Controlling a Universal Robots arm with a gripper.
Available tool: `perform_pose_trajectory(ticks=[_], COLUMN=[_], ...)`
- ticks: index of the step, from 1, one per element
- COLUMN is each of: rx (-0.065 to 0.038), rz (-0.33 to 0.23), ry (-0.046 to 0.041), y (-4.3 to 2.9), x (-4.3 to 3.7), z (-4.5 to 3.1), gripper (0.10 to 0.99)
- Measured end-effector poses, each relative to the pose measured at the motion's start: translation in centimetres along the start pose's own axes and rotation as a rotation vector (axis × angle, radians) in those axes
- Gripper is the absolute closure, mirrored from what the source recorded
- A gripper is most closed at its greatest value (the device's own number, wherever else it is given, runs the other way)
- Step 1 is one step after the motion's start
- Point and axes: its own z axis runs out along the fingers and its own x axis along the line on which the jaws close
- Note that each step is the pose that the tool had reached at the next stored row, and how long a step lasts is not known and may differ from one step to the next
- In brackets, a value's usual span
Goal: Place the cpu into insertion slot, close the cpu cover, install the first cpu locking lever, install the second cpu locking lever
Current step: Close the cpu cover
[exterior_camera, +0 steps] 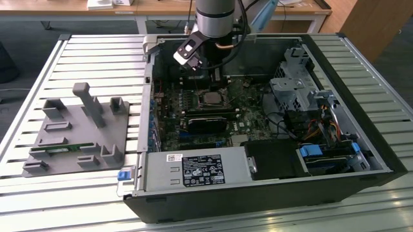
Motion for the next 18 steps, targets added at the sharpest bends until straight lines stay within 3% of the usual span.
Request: perform_pose_trajectory(ticks=[9, 18], rx=[0.003, 0.004], rz=[0.0, 0.0], ry=[0.002, 0.0021], y=[0.23, 0.31], x=[-0.07, -1.19], z=[-3.25, -3.3], gripper=[0.98, 0.98])
